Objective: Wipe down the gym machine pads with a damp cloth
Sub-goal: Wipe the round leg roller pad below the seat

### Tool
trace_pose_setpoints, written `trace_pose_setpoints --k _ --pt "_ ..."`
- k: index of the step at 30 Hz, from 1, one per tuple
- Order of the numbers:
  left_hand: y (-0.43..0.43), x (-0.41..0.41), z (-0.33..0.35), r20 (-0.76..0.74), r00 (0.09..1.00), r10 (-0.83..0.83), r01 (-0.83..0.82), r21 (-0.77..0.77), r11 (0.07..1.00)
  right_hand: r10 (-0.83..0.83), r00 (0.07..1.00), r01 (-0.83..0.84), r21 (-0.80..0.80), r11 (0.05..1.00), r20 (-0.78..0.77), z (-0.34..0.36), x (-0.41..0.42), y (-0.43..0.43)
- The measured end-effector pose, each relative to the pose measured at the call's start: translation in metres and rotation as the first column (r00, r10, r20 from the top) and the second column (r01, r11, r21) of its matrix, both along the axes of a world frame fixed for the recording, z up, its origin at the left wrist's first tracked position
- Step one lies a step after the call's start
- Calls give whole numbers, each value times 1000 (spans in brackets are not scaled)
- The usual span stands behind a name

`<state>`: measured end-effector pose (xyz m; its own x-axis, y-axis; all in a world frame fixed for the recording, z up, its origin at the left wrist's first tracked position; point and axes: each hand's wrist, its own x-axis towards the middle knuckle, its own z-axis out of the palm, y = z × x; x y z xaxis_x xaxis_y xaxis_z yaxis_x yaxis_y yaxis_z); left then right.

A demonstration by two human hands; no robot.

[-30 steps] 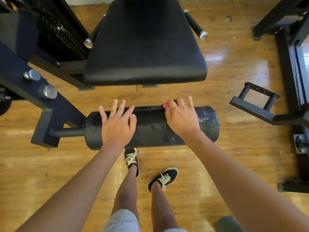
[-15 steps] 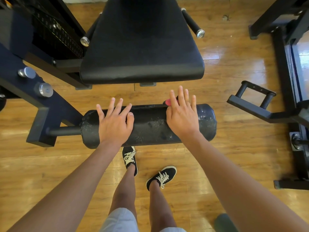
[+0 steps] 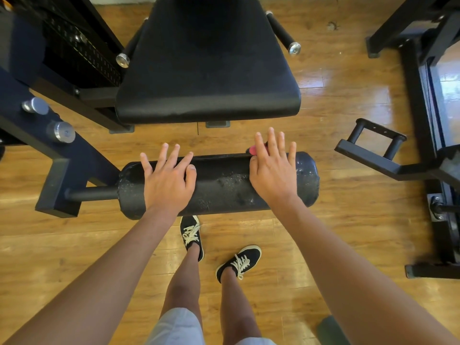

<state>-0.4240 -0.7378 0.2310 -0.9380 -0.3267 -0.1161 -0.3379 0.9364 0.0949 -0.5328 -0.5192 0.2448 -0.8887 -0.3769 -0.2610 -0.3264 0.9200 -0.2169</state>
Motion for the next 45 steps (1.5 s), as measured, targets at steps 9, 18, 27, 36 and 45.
trace_pose_setpoints --k 9,18,27,36,45 --pt "-1 1 1 10 1000 -6 6 -1 1000 -80 997 80 43 996 4 4 -20 55" --pt "-2 1 8 20 1000 -13 13 14 1000 -73 996 73 -5 997 -60 6 -5 70" --pt "-7 9 10 -9 999 -43 44 33 998 -79 990 75 -35 997 -114 8 26 80" --pt "-10 29 11 -54 998 -20 23 42 999 -31 980 20 -57 998 -196 7 10 74" --pt "-22 59 5 -40 999 20 -18 48 999 -120 980 86 -209 974 -159 -5 25 57"
